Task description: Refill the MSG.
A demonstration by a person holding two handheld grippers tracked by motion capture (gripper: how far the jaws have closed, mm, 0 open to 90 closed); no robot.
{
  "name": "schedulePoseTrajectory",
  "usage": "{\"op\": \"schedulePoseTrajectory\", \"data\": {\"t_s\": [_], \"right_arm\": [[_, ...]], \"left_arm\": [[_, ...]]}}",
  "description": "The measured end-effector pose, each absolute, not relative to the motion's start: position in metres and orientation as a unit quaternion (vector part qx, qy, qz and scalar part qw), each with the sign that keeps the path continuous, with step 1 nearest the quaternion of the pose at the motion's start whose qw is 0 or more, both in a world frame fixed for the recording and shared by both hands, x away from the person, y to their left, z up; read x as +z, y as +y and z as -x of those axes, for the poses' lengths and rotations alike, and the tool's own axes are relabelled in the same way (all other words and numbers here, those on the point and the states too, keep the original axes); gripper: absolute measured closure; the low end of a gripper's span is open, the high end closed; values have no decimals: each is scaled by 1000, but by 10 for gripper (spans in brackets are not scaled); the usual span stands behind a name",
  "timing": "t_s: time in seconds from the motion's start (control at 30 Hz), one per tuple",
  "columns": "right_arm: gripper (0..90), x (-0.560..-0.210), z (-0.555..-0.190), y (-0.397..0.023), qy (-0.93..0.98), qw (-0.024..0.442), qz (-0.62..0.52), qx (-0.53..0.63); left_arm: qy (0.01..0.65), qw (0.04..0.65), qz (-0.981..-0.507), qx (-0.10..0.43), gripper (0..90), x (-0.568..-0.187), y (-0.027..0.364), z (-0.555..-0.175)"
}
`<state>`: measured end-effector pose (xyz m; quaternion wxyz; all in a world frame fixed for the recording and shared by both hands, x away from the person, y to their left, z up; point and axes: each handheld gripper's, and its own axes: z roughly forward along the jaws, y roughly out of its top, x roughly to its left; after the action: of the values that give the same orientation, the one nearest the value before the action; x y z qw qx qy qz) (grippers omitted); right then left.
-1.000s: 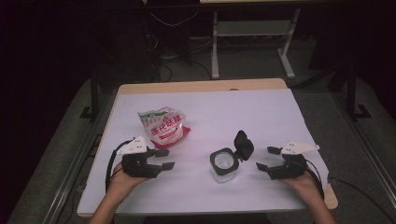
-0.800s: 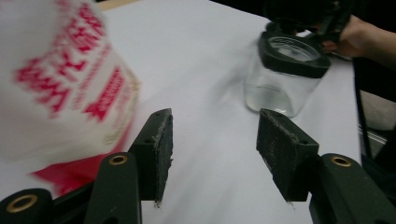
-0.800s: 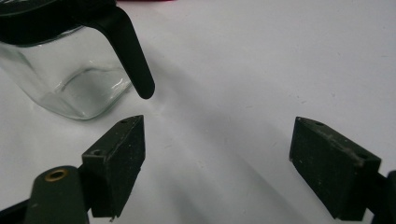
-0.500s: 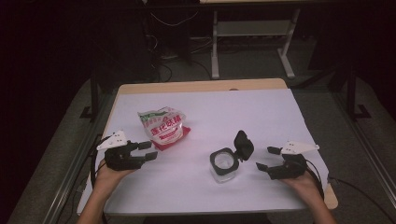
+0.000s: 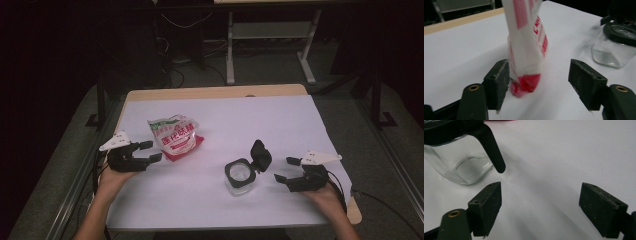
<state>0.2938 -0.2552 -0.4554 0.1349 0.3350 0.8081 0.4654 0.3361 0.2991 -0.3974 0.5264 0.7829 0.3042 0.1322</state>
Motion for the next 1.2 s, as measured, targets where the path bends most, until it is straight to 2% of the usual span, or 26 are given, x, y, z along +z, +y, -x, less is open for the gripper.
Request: {"op": "schedulePoseTrajectory", "data": {"t_s": [0.13,0.4,0.67,0.87,0.97,1.2], "right_arm": [[180,-455,-294,-255,808,136,-335,465],[180,-455,-294,-255,808,136,-335,466],[180,-456,-293,-254,810,140,-333,463],[180,-456,-294,-254,812,138,-331,460],[180,-456,-294,-253,812,137,-332,459],[181,-456,-293,-252,815,138,-331,455]], "left_arm": [[290,523,-791,132,262,-398,292,-348],[279,535,-787,129,270,-406,283,-360],[280,552,-775,131,426,-414,280,-366],[267,552,-777,145,676,-413,278,-366],[265,553,-777,143,760,-413,277,-366],[263,550,-779,146,872,-414,274,-366]]}}
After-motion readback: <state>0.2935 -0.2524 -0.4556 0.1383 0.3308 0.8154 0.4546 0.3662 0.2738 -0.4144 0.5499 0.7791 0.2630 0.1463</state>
